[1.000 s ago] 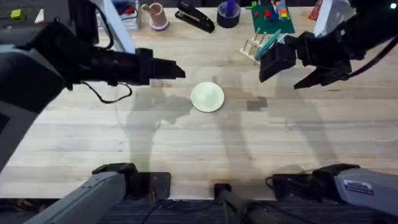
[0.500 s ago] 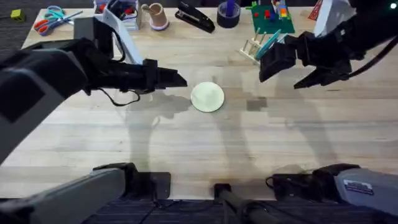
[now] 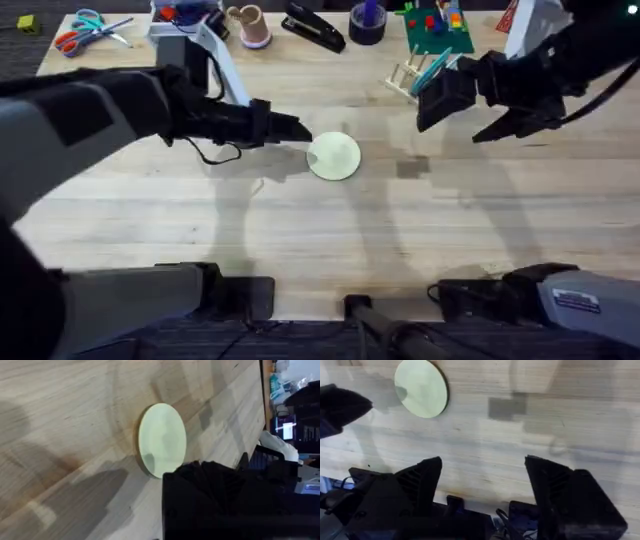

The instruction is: Pick up the plates from the table one by one and place each into a slot on the dish rack.

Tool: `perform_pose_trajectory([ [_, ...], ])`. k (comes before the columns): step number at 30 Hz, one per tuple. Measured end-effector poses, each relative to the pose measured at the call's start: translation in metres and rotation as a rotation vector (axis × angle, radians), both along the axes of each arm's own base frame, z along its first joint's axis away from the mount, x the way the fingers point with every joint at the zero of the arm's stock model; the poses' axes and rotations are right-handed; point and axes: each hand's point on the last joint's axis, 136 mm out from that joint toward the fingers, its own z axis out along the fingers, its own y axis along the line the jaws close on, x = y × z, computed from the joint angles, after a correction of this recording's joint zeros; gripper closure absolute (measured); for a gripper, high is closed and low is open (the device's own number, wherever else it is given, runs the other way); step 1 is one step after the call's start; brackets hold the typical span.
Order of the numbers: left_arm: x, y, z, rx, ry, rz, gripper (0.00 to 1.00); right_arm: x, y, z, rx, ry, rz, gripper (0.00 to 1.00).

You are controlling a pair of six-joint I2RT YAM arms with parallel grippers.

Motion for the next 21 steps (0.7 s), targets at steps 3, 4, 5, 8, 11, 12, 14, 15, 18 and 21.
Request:
perform_pose_trajectory([
  [3,0.003,-0.001,-0.01,-0.001,0.02,-0.006,0.958,0.0,0.0,0.0,0.0,0.0,0.0,0.007],
  [4,0.003,-0.001,-0.013,-0.002,0.025,-0.006,0.958,0.0,0.0,0.0,0.0,0.0,0.0,0.006],
  [5,0.004,-0.001,-0.015,-0.004,0.028,-0.007,0.958,0.0,0.0,0.0,0.0,0.0,0.0,0.007],
  [8,0.007,-0.003,-0.022,-0.016,0.039,-0.012,0.958,0.0,0.0,0.0,0.0,0.0,0.0,0.007],
  [11,0.007,-0.007,-0.03,-0.025,0.057,-0.026,0.958,0.0,0.0,0.0,0.0,0.0,0.0,0.007],
  [12,0.006,-0.01,-0.033,-0.026,0.063,-0.036,0.958,0.0,0.0,0.0,0.0,0.0,0.0,0.007],
  [14,0.004,-0.015,-0.037,-0.027,0.072,-0.056,0.957,0.0,0.0,0.0,0.0,0.0,0.0,0.007],
  [15,0.003,-0.019,-0.039,-0.027,0.072,-0.067,0.958,0.0,0.0,0.0,0.0,0.0,0.0,0.006],
  [18,0.004,-0.024,-0.041,-0.03,0.065,-0.084,0.958,0.0,0.0,0.0,0.0,0.0,0.0,0.006],
  [21,0.005,-0.024,-0.042,-0.032,0.063,-0.084,0.958,0.0,0.0,0.0,0.0,0.0,0.0,0.007],
])
